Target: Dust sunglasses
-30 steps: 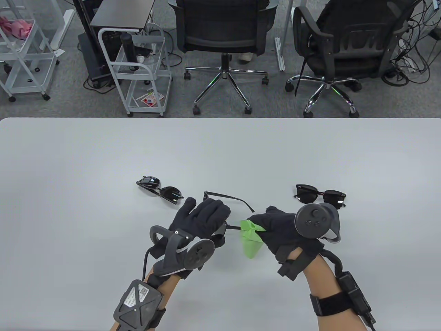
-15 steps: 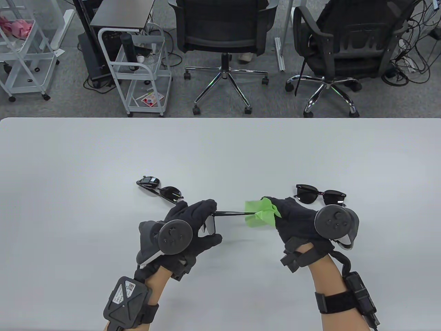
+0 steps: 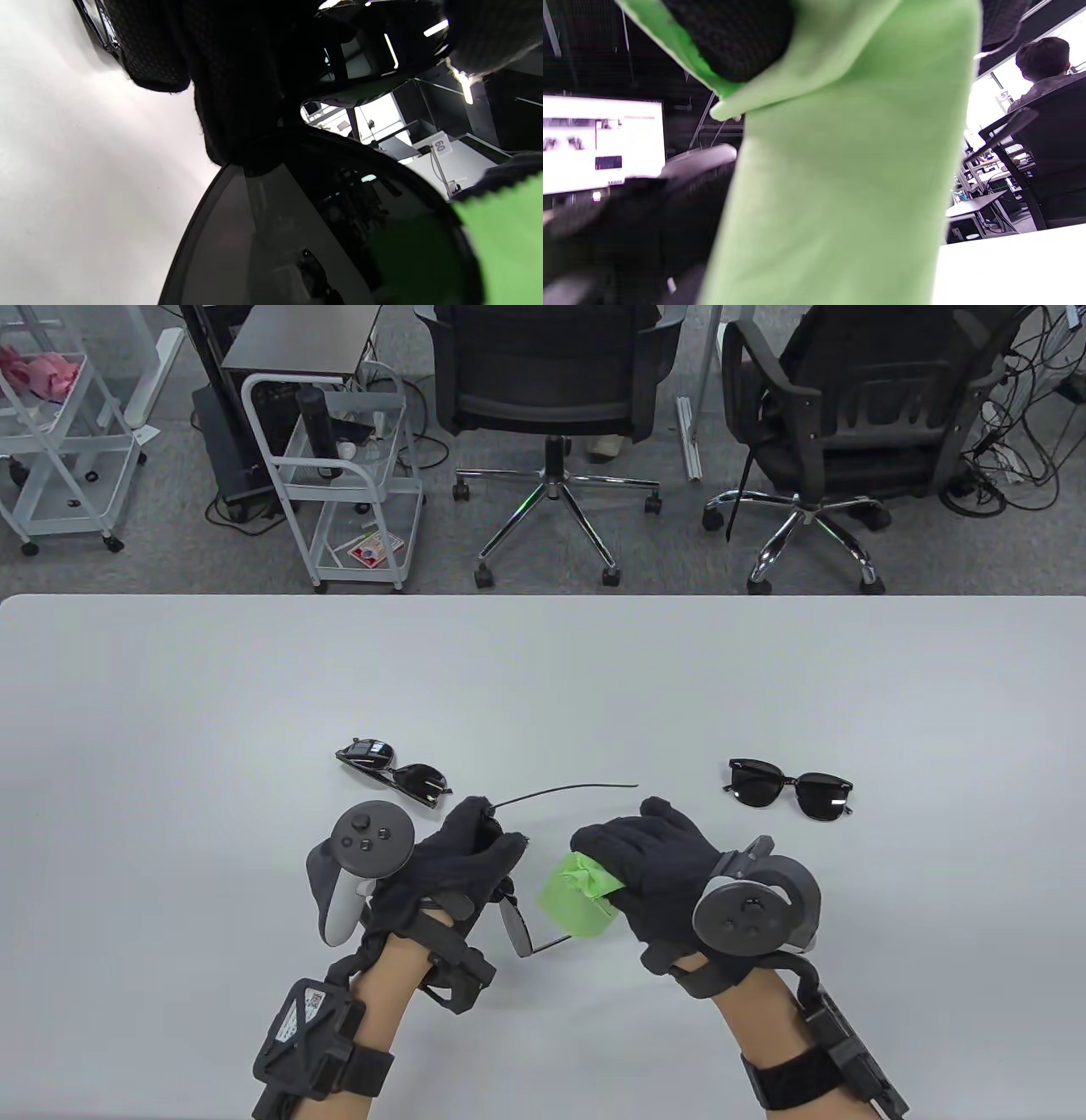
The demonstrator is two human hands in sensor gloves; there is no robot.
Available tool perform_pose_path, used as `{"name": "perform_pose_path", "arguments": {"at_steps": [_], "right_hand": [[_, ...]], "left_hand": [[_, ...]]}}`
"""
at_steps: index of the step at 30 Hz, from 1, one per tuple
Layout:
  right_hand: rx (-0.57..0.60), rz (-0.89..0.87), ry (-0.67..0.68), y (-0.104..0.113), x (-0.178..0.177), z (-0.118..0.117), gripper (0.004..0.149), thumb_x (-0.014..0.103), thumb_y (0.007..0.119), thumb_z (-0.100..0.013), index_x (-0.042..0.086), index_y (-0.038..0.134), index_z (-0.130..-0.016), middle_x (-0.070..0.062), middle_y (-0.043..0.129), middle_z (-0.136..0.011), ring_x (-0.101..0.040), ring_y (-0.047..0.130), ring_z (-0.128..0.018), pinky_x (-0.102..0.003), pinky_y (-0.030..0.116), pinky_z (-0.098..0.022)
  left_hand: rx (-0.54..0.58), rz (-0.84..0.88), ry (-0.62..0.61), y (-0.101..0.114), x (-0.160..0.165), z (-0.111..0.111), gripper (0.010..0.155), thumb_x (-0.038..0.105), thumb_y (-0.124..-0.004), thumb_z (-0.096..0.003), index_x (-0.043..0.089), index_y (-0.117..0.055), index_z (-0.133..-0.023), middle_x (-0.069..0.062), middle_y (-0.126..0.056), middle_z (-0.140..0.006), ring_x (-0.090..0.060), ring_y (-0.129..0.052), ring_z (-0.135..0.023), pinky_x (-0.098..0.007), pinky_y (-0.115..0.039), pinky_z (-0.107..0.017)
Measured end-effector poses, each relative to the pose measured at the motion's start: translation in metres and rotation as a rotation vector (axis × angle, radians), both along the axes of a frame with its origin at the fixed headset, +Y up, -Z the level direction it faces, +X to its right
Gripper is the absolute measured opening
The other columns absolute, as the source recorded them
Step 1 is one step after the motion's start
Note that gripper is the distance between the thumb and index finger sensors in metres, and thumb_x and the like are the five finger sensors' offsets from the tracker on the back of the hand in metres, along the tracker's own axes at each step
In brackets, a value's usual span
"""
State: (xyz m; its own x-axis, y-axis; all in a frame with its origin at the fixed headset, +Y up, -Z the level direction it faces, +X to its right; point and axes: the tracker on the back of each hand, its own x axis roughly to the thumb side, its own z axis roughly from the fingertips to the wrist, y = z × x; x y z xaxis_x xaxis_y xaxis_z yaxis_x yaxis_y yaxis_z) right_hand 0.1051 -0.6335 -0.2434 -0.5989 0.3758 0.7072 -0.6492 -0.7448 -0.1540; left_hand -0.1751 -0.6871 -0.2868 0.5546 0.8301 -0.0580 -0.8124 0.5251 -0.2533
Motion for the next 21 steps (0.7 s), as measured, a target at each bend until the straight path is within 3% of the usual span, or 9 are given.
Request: {"name": "perform_pose_path", "arguments": {"at_steps": [7,9,13,18,21], "right_hand": [[0.078,0.094,-0.021,-0.004,-0.012,0.004,0.046,0.039,0.084,-0.043,0.017,0.089,-0.083,-0.003,0.102,-0.080,-0.034,0.103,-0.070,-0.065,0.069,-0.060],[0.051,0.137,0.015,-0.008,-0.017,0.005,0.046,0.039,0.084,-0.043,0.017,0.089,-0.084,-0.003,0.101,-0.081,-0.034,0.102,-0.070,-0.066,0.069,-0.060],[-0.106,0.340,0.202,-0.018,-0.038,0.005,0.048,0.037,0.083,-0.044,0.015,0.086,-0.086,-0.006,0.098,-0.085,-0.038,0.098,-0.075,-0.069,0.066,-0.061],[-0.107,0.605,0.216,-0.025,-0.060,0.013,0.053,0.030,0.082,-0.044,0.016,0.076,-0.094,-0.009,0.087,-0.097,-0.041,0.090,-0.085,-0.070,0.061,-0.062],[-0.123,0.755,0.218,-0.028,-0.070,0.019,0.070,0.030,0.089,-0.040,0.014,0.061,-0.102,-0.014,0.070,-0.107,-0.046,0.077,-0.094,-0.073,0.053,-0.063]], "left_hand": [[-0.032,0.019,-0.010,-0.004,0.001,-0.001,0.098,0.082,-0.071,-0.0322,0.016,-0.058,-0.104,0.005,-0.090,-0.086,-0.007,-0.116,-0.040,-0.040,-0.086,-0.058],[-0.038,0.071,-0.009,-0.003,0.001,-0.001,0.098,0.082,-0.071,-0.0323,0.016,-0.057,-0.104,0.005,-0.090,-0.086,-0.007,-0.116,-0.041,-0.040,-0.086,-0.059],[-0.019,0.162,0.015,0.001,-0.007,-0.001,0.098,0.082,-0.069,-0.0336,0.017,-0.053,-0.105,0.006,-0.087,-0.090,-0.006,-0.116,-0.045,-0.039,-0.085,-0.061],[0.017,0.163,0.070,0.004,-0.018,-0.003,0.098,0.080,-0.066,-0.0351,0.016,-0.044,-0.106,0.007,-0.084,-0.093,-0.006,-0.115,-0.046,-0.038,-0.084,-0.062],[0.033,0.159,0.080,0.006,-0.020,-0.003,0.098,0.079,-0.066,-0.0353,0.016,-0.042,-0.106,0.007,-0.082,-0.094,-0.006,-0.115,-0.047,-0.038,-0.083,-0.063]]}}
